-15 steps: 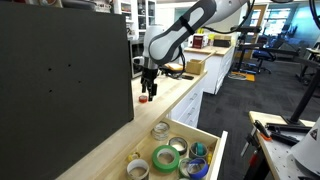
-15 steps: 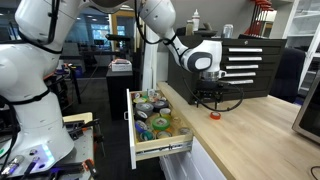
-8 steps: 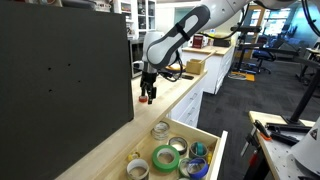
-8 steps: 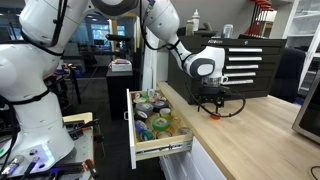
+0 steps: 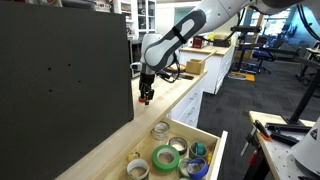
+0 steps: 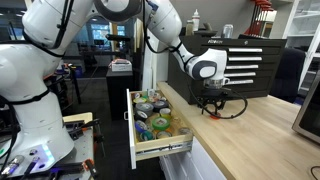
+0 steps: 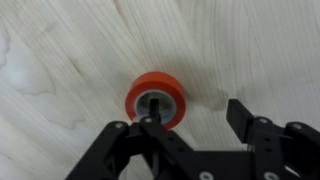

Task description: Put the red tape in the open drawer

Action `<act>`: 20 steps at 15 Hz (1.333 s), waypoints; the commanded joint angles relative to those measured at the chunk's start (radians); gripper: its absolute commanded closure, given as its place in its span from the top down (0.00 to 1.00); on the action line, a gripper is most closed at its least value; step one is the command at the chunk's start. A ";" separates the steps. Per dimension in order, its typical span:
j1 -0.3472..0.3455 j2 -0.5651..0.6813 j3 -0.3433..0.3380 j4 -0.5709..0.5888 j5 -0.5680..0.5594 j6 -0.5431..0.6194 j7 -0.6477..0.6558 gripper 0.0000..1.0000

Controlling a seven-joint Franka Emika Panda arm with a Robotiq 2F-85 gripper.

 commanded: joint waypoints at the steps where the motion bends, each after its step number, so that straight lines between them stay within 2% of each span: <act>1: -0.025 0.010 0.020 0.041 0.017 -0.038 -0.024 0.41; 6: -0.034 0.002 0.019 0.035 0.024 -0.041 -0.024 0.07; 8: -0.038 -0.003 0.017 0.028 0.027 -0.039 -0.020 0.00; 10: -0.042 -0.013 0.020 0.016 0.036 -0.037 -0.019 0.04; 14: -0.043 -0.056 0.024 -0.034 0.044 -0.020 -0.025 0.04; 20: -0.041 -0.190 0.032 -0.177 0.050 0.013 -0.035 0.04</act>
